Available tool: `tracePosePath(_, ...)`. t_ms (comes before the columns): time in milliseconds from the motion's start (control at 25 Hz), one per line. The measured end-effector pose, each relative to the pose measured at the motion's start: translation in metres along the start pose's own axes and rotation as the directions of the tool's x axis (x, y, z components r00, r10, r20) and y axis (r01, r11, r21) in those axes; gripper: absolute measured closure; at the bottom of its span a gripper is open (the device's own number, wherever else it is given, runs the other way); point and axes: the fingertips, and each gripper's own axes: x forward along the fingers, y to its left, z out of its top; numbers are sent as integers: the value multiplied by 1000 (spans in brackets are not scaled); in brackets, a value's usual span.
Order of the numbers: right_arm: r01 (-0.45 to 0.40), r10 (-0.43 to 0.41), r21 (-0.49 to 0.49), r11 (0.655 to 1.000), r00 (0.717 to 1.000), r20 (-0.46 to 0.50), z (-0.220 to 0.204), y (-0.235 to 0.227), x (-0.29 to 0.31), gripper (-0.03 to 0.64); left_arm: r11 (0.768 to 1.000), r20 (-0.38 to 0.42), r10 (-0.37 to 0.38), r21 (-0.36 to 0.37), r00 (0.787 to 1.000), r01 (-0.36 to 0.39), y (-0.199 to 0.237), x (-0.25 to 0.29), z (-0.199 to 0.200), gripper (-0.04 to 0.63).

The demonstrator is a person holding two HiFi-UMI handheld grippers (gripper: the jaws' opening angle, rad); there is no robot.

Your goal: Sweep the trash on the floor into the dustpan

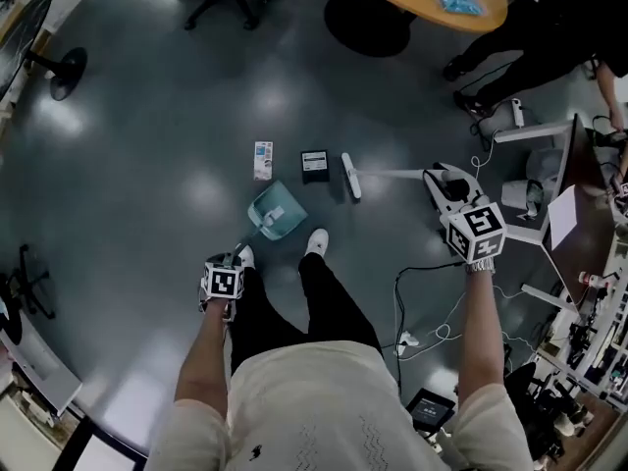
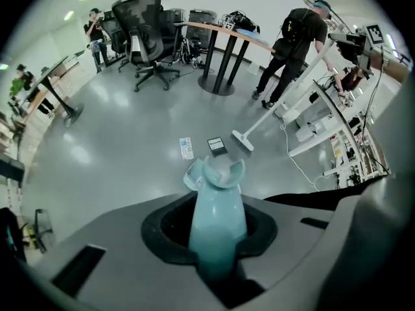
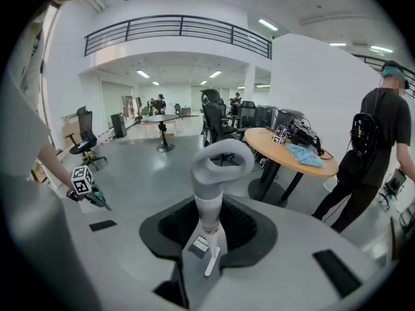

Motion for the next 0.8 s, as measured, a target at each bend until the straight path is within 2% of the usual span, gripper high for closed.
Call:
tracePosePath(120,-63,57,-108,992,997,-57,-15,-15,31,500,998,5,31,-48,1000,-30,-21,14,16,505)
tracePosePath(200,-134,114,-187,973,987,-113,-30,-3,50,500,997,3,42,-69,999,-41,-33,19,22,505)
tracePosePath(280,-196,172,-225,954,977,-124,-40,16,64,500,996,4,46,-76,999,-46,-43,23,31,505)
tracePosePath(440,-297,281,-229,927,954,-103,-49,62,78,499,996,19,49,-74,999,-47,-56,30,48,505)
tracePosePath(640,-393,386,-181,902,919,-75,-56,103,73,497,995,23,50,-87,998,-48,-71,40,54,505)
tracePosePath(800,-494,488,-202,846,869,-83,-52,143,62,492,994,30,49,-99,998,-46,-71,46,56,505)
